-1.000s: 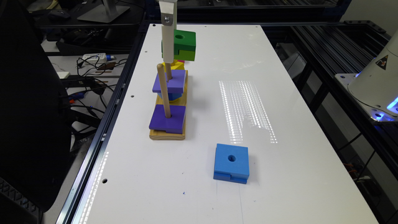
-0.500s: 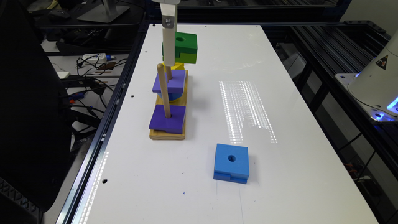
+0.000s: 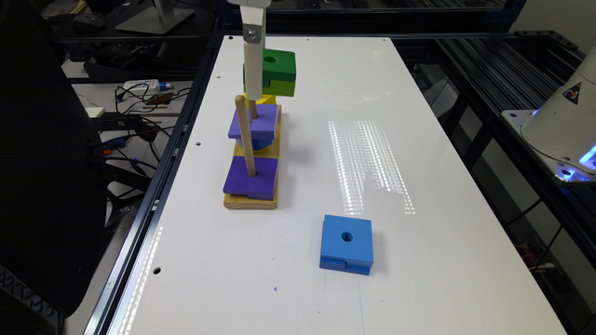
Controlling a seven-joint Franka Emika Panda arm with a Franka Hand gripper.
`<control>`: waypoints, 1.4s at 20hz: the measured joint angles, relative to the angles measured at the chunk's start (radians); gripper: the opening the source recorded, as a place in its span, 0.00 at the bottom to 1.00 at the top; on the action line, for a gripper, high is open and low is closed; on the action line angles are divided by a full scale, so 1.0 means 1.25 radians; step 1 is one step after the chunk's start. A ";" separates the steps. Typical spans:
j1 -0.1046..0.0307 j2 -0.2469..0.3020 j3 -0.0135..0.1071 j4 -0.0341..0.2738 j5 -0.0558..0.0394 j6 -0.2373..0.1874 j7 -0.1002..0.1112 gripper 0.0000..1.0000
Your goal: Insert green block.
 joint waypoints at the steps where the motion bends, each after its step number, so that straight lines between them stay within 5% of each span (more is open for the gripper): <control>1: -0.001 0.000 -0.001 0.000 0.0000 0.000 -0.002 0.00; 9: -0.020 0.000 -0.002 0.000 -0.0003 0.000 -0.013 0.00; 28: -0.022 0.009 -0.002 -0.002 -0.0007 0.004 -0.013 0.00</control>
